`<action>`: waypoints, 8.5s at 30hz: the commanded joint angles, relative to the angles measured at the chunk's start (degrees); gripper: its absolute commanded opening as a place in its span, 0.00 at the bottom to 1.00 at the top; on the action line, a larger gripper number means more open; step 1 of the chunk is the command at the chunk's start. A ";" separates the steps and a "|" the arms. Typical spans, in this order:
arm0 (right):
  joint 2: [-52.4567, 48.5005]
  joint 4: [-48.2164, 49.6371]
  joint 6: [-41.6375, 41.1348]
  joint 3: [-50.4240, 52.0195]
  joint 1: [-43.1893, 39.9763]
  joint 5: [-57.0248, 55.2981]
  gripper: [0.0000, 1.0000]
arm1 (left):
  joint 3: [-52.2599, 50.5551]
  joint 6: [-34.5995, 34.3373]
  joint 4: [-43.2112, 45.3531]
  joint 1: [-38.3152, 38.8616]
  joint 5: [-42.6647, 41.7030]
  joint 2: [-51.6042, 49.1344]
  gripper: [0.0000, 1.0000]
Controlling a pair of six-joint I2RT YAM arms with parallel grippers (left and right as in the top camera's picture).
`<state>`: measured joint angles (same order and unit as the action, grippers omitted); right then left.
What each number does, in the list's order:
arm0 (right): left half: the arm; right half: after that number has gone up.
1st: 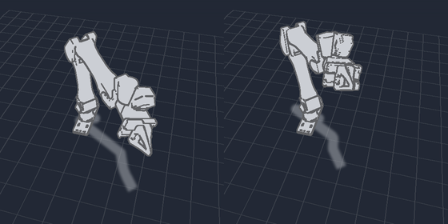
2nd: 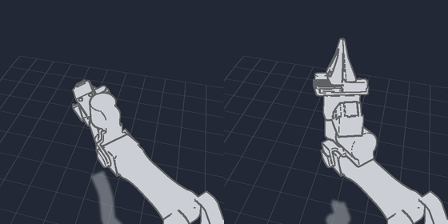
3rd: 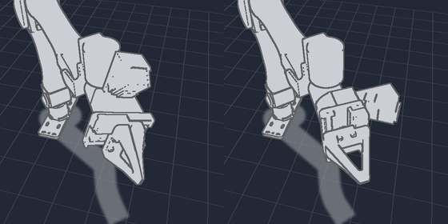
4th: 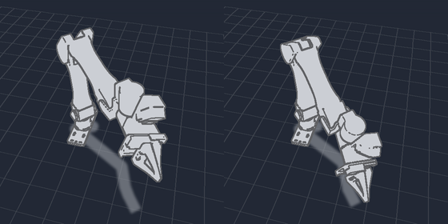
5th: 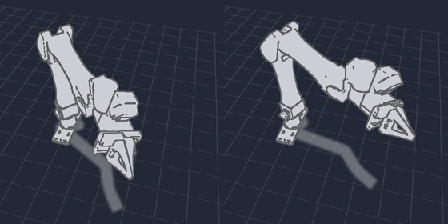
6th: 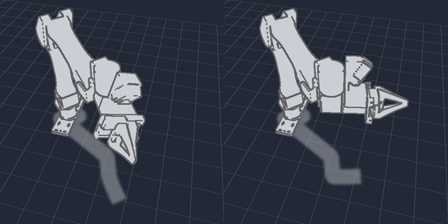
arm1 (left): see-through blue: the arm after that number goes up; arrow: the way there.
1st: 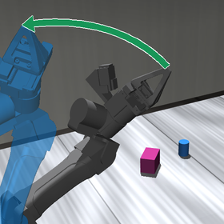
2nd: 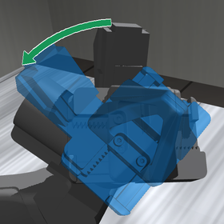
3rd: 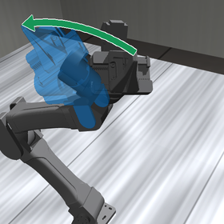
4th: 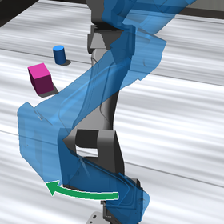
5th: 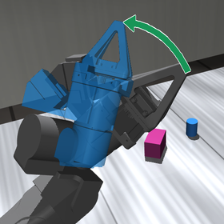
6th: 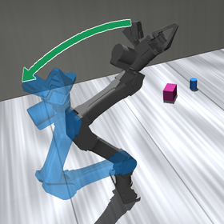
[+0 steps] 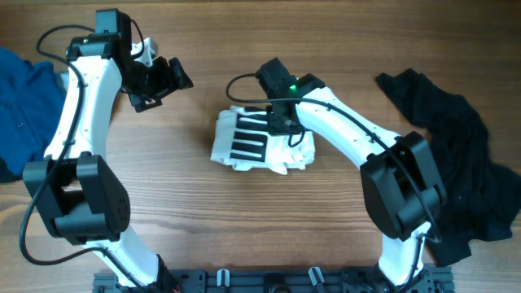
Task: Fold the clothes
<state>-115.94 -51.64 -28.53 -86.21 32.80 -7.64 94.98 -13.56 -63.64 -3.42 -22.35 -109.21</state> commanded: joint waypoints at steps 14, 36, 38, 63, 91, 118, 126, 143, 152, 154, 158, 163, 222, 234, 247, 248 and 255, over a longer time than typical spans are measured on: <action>1.11 -19.08 -10.47 0.31 -5.66 1.57 0.36 | -0.59 5.57 3.98 6.38 0.28 -0.37 0.89; 3.87 -22.82 -8.52 7.54 -6.23 5.38 0.47 | -0.61 9.09 9.16 24.30 3.15 -14.58 0.77; 3.87 -22.97 -9.57 7.80 -7.45 3.28 0.43 | -0.61 9.14 9.18 24.30 3.48 -14.60 0.47; 4.92 -13.90 13.03 7.67 -16.57 12.61 0.45 | -4.96 2.84 5.01 23.41 4.76 -6.01 0.09; 17.90 2.38 -5.35 28.85 -15.26 10.40 0.48 | -4.98 8.11 -3.96 25.44 13.05 -16.33 0.67; 23.96 -2.62 -7.61 26.75 -16.37 5.73 0.55 | -4.98 23.39 21.09 20.37 -20.22 -18.23 1.00; 23.96 -3.52 -7.58 26.75 -16.37 5.73 0.55 | -4.98 23.85 22.82 27.87 -22.53 -23.69 0.23; 23.96 -4.11 -7.61 26.75 -16.37 3.96 0.55 | -2.38 15.87 24.04 -8.79 5.99 5.73 0.04; 23.96 -4.20 -7.50 26.75 -16.37 3.54 0.55 | -2.38 15.85 27.47 -23.58 5.97 6.58 0.04; 23.96 -4.20 -7.52 26.75 -16.37 3.54 0.55 | -2.38 15.85 28.63 -25.88 5.97 6.58 0.04; 23.96 -4.24 -7.45 26.75 -16.37 3.54 0.55 | -2.38 15.85 33.14 -31.41 5.99 5.29 0.06; 23.96 -4.90 -7.48 26.75 -16.37 3.56 0.55 | -2.40 15.85 38.86 -36.41 8.11 2.49 0.10; 25.05 5.55 11.34 16.44 -23.80 16.70 1.00 | -1.11 10.16 -6.32 5.35 6.84 4.31 1.00; 58.71 2.27 5.86 29.31 -18.36 4.61 1.00 | -8.20 1.73 -8.90 6.86 19.12 26.75 1.00; 73.05 7.02 -0.55 40.92 -13.20 -6.29 1.00 | -38.95 1.27 11.52 10.67 22.64 67.80 1.00; 71.93 7.02 -0.57 40.92 -13.20 -6.29 1.00 | -38.95 1.27 11.52 10.67 22.64 67.80 1.00; 64.63 7.08 -0.55 40.94 -14.12 -6.27 1.00 | -38.95 1.27 11.52 10.67 22.64 67.80 1.00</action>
<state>-51.16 -44.69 -28.49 -46.09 19.35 -12.53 56.29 -11.51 -52.25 7.03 -0.62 -41.45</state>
